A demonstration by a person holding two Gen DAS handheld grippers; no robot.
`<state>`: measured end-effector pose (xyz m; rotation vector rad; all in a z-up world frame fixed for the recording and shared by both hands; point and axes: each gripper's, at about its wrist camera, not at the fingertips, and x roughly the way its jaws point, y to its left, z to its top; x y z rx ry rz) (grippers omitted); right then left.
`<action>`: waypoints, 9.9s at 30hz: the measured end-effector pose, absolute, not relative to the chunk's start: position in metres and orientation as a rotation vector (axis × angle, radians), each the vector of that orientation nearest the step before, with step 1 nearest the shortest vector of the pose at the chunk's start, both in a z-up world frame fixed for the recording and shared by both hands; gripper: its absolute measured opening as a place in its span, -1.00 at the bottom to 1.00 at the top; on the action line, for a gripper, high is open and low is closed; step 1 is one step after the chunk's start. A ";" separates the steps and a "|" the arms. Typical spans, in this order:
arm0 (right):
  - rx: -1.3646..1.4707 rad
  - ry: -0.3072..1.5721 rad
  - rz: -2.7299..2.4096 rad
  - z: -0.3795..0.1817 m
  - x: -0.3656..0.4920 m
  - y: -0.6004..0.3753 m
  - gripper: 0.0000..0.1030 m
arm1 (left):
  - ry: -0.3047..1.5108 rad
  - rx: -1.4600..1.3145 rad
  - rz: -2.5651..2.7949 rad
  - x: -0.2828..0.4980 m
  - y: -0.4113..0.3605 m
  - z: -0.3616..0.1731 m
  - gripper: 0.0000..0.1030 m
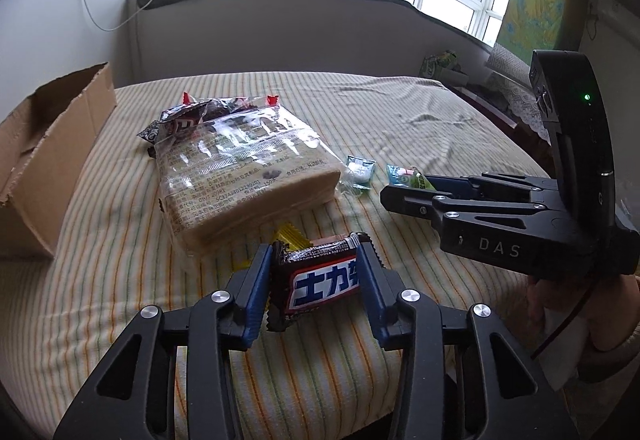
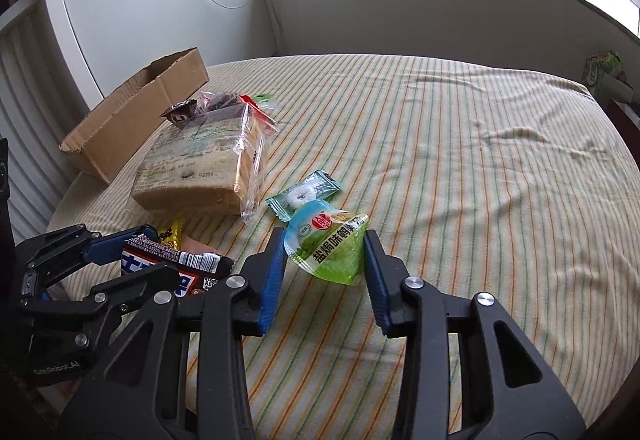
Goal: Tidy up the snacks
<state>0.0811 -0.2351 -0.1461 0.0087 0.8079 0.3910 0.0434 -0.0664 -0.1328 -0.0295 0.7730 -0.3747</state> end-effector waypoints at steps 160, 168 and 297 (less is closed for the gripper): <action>-0.060 0.622 0.546 -0.060 0.106 -0.094 1.00 | 0.595 -0.109 0.004 0.067 0.129 -0.038 0.61; 0.041 0.634 0.319 -0.066 0.093 -0.218 1.00 | 0.602 -0.033 -0.121 0.073 0.039 -0.029 0.61; -0.040 0.448 0.592 -0.014 0.066 -0.100 -0.60 | 0.394 -0.071 -0.402 0.050 0.064 -0.020 -0.56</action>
